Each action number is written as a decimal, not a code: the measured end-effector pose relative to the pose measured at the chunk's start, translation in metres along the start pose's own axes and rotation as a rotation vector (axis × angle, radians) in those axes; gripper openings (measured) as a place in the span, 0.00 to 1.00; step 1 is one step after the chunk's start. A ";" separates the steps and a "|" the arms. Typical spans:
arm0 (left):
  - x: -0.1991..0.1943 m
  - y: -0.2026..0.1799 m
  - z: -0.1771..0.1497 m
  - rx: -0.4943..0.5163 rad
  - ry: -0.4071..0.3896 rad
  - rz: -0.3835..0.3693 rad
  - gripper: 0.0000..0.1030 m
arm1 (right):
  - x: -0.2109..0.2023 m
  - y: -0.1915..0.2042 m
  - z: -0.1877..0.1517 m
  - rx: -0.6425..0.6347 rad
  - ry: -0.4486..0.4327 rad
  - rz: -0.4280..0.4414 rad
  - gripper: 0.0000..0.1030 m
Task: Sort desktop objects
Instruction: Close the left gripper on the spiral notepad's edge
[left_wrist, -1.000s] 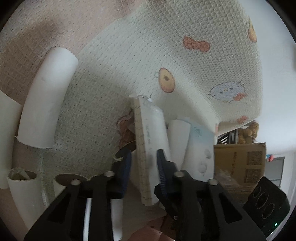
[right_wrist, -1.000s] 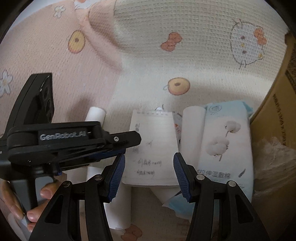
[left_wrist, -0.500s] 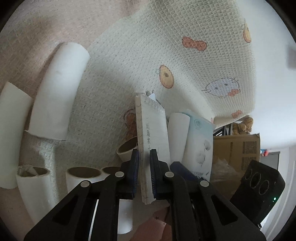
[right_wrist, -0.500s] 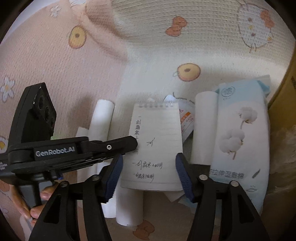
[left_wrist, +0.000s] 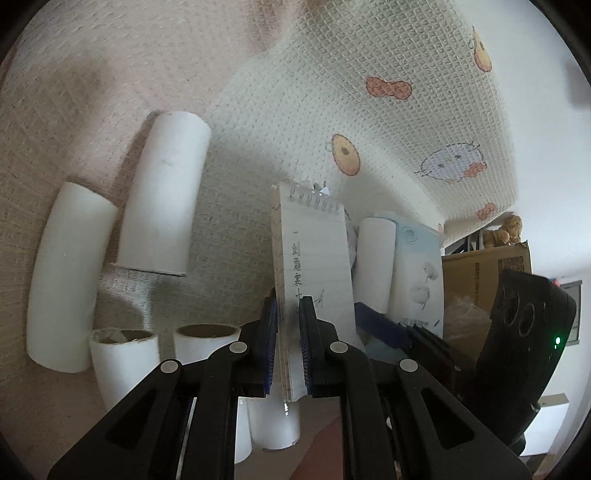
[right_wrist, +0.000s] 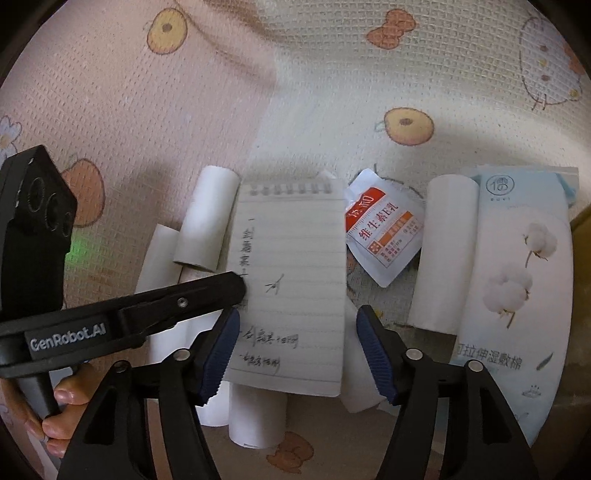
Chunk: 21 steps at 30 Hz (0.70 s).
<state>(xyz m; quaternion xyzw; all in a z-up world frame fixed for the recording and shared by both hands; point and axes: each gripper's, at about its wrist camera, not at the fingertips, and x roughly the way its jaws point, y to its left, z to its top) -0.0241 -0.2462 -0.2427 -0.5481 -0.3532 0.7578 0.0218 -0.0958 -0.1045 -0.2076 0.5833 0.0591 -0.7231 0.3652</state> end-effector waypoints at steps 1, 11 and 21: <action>-0.001 0.003 0.000 -0.007 0.003 -0.009 0.14 | 0.000 0.001 0.000 -0.005 0.005 -0.001 0.63; -0.002 0.007 -0.008 -0.003 0.046 -0.017 0.14 | -0.006 0.011 -0.011 -0.087 0.016 -0.017 0.64; 0.002 -0.006 -0.014 0.066 0.073 0.024 0.06 | -0.005 0.020 -0.016 -0.163 0.042 -0.069 0.72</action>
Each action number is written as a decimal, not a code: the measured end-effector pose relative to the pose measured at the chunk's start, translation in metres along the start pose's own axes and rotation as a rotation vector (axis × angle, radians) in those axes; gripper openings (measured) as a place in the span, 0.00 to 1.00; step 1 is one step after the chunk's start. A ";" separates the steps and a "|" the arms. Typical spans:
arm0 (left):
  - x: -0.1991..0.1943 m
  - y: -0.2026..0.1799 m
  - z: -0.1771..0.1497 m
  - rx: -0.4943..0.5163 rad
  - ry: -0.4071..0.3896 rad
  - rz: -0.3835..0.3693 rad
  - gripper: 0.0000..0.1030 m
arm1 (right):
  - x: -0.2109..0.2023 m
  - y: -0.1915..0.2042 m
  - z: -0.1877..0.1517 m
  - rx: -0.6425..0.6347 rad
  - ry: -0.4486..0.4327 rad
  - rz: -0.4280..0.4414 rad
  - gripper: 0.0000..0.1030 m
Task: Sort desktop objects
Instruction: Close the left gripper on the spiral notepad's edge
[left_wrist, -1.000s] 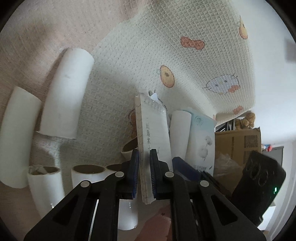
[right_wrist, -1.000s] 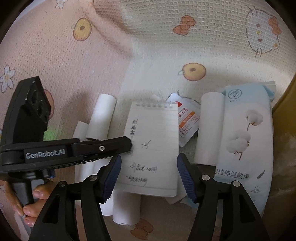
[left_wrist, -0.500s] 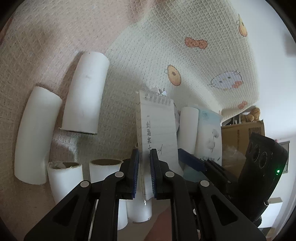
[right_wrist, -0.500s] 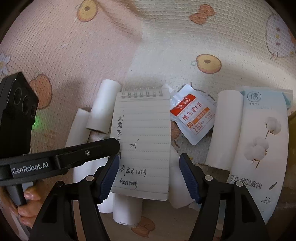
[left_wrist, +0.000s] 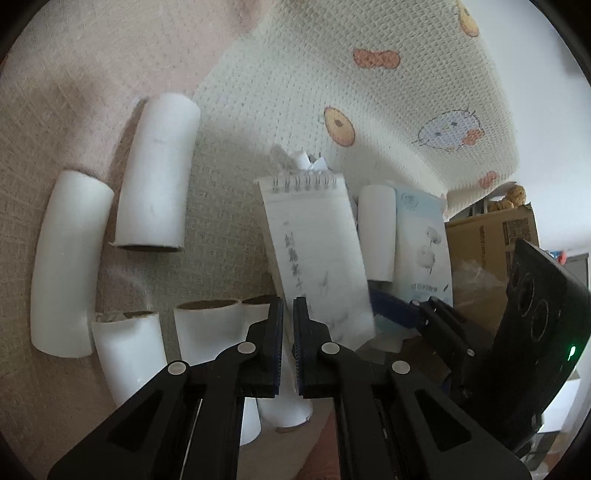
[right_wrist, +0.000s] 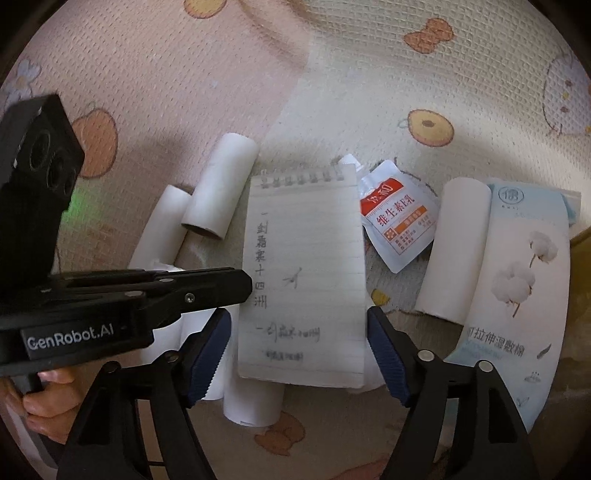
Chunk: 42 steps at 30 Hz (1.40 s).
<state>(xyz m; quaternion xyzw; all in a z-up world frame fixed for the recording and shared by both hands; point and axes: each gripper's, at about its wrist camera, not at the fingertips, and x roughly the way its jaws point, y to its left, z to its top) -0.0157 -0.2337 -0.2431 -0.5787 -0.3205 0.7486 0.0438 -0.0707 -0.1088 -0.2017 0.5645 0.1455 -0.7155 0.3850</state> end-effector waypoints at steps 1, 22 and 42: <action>0.000 0.000 0.000 -0.002 0.003 -0.007 0.06 | 0.000 0.001 -0.001 -0.008 -0.003 -0.010 0.72; 0.023 0.002 0.034 -0.046 -0.042 -0.063 0.25 | 0.009 -0.003 -0.003 0.021 -0.009 -0.004 0.71; 0.006 -0.008 0.014 0.071 -0.058 -0.038 0.19 | 0.026 -0.009 0.007 0.096 -0.013 0.080 0.72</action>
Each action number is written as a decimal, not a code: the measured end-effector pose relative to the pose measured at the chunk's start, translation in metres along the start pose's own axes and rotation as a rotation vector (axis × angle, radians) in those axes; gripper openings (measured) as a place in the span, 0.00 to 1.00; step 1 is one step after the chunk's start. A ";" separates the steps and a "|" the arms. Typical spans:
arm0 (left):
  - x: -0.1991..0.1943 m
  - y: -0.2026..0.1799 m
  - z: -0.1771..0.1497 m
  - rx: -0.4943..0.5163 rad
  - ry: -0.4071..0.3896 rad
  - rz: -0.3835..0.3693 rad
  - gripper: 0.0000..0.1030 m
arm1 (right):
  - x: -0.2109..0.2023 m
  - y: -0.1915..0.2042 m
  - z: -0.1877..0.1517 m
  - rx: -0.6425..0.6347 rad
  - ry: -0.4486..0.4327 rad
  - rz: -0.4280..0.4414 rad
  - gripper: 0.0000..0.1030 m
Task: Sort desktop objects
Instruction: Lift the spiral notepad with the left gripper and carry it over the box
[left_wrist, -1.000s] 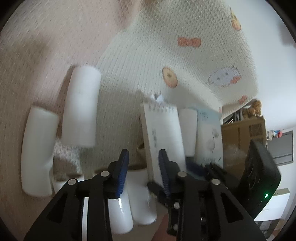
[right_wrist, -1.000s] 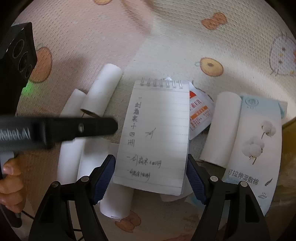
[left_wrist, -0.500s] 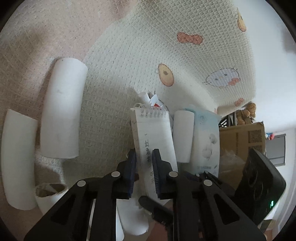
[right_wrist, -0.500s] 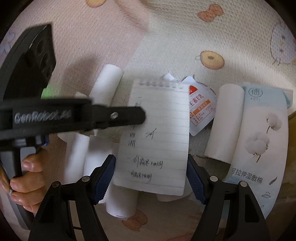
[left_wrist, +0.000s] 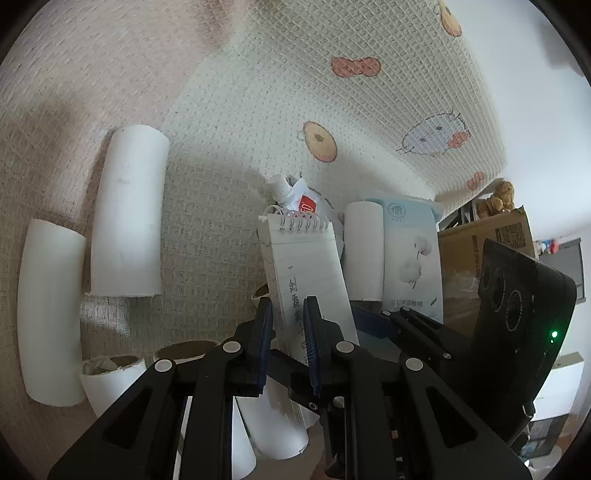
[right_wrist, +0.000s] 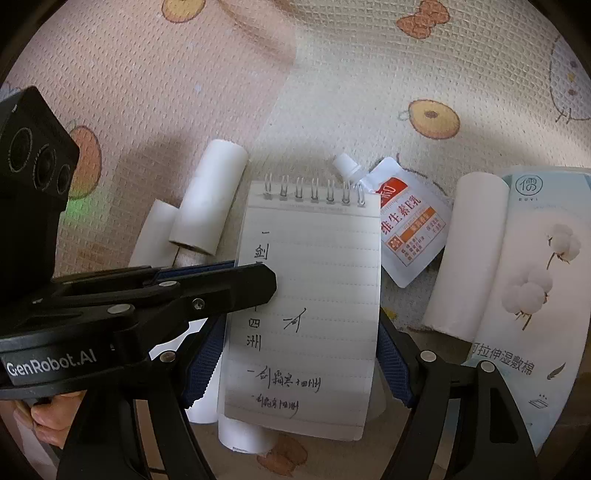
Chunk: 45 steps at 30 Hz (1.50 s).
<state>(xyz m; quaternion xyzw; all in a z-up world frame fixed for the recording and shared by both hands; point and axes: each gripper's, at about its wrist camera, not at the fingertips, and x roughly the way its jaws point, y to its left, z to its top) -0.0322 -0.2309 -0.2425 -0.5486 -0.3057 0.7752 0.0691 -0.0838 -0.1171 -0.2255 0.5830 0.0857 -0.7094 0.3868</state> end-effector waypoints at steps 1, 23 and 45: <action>0.000 0.001 0.000 -0.002 -0.002 0.001 0.19 | 0.001 -0.001 0.001 0.000 0.000 0.006 0.72; -0.067 -0.059 -0.008 0.116 -0.232 0.146 0.23 | -0.063 0.021 0.010 -0.001 -0.171 0.048 0.69; -0.173 -0.181 -0.018 0.358 -0.528 0.193 0.23 | -0.199 0.038 0.011 -0.093 -0.501 0.039 0.69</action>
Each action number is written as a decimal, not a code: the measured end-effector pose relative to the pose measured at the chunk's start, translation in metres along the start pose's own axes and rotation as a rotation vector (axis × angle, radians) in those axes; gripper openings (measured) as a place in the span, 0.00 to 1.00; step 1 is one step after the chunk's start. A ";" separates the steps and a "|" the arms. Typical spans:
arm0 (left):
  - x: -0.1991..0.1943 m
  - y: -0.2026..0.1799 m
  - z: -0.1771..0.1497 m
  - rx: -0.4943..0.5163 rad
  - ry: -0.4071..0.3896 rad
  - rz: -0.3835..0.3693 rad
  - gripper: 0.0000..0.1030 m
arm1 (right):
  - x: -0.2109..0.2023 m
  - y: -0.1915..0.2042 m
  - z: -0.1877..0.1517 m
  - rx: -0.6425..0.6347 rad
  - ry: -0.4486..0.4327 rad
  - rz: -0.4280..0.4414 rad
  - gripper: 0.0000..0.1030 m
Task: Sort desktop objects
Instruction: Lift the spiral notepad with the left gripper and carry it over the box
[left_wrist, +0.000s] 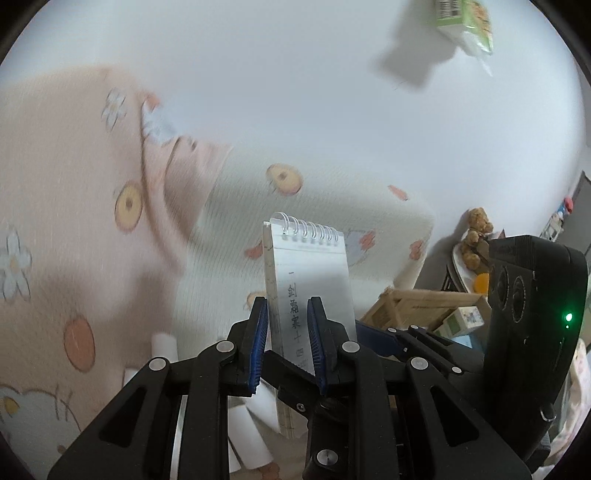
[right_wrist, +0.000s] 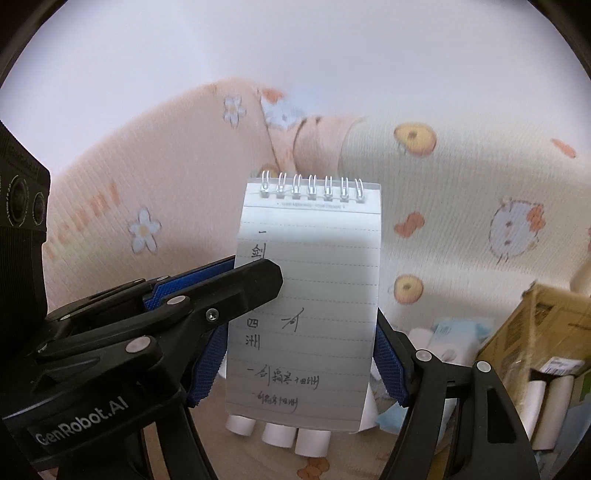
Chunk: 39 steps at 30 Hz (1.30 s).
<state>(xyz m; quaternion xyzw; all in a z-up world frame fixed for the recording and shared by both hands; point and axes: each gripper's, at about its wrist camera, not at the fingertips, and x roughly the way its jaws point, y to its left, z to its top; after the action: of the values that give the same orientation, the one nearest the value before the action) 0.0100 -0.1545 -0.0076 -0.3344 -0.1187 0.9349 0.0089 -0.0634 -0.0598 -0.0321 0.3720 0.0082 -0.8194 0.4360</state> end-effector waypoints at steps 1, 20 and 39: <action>-0.003 -0.005 0.002 0.014 -0.009 0.001 0.24 | -0.006 0.000 0.004 0.001 -0.014 0.000 0.69; -0.009 -0.123 0.020 0.172 -0.063 -0.044 0.24 | -0.108 -0.057 0.013 0.053 -0.158 -0.067 0.69; 0.009 -0.224 0.011 0.272 -0.050 -0.082 0.24 | -0.176 -0.120 -0.008 0.122 -0.206 -0.163 0.69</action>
<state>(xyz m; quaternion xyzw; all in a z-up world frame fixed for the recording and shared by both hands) -0.0178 0.0614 0.0456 -0.3018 -0.0046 0.9492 0.0893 -0.0847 0.1416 0.0332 0.3100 -0.0561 -0.8849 0.3430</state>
